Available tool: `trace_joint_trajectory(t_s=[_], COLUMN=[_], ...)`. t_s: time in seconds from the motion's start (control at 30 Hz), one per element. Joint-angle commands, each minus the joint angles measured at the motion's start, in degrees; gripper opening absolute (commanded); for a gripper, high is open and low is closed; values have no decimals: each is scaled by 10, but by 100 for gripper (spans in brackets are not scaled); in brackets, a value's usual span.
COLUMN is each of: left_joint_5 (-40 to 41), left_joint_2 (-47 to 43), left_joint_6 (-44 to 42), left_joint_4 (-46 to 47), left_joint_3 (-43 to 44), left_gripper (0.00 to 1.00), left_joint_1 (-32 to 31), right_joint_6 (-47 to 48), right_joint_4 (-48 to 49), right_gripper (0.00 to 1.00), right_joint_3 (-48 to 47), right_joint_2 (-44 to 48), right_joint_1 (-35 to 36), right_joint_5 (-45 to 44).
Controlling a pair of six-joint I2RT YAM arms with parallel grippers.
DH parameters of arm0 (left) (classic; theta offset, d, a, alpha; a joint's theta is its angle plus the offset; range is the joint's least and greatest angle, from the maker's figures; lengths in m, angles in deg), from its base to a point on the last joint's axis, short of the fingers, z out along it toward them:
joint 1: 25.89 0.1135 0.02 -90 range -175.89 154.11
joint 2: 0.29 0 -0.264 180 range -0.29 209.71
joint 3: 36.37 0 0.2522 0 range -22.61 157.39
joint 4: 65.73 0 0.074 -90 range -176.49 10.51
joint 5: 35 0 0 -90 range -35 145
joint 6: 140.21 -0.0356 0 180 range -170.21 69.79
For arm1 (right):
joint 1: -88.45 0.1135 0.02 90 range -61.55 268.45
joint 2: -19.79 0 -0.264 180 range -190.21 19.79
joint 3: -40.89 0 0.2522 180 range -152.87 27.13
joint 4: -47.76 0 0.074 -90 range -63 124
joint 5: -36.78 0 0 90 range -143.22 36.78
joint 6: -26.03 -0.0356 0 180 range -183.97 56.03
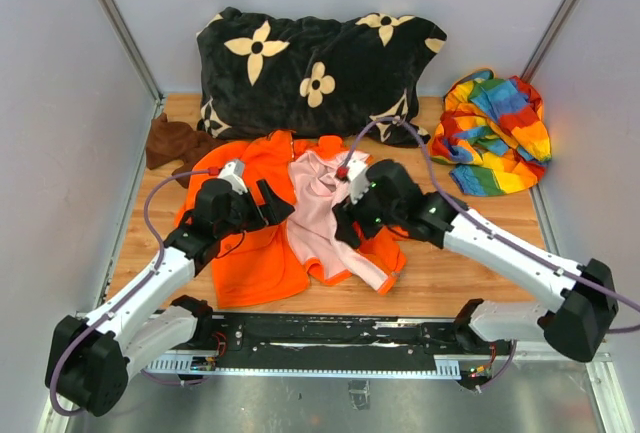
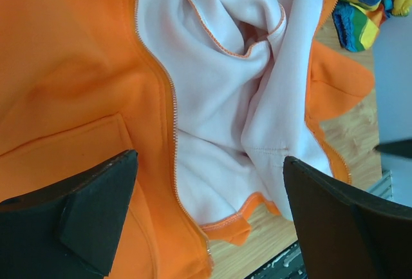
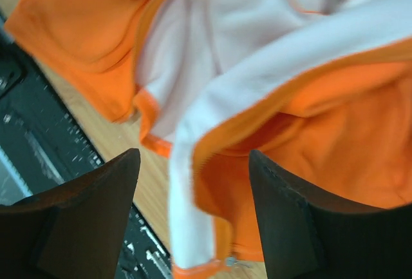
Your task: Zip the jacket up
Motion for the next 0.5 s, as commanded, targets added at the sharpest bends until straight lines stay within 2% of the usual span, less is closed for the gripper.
trace_joint_trajectory(t_s=[0.0,0.1,0.23,0.47], left_joint_5=[-12,-15,-17,-14], left_joint_2=[11,18,21,21], left_joint_6=[4,5,6,-2], left_joint_4=[26,29,30,15], left_joint_3=[5,6,9,15], left_gripper=[99,99,99,99], left_joint_1=[-12,-17,-26,-35], right_joint_6=[-10,-31,-63,-93], right_joint_4=[7,65,118,206], right_gripper=[71,73,74,85], right_joint_3=[16,38,36,-23], right_joint_2=[31,26,-27,-160], right_joint_1=[-101,-169,-228,-243], right_joint_5=[19,49,82,59])
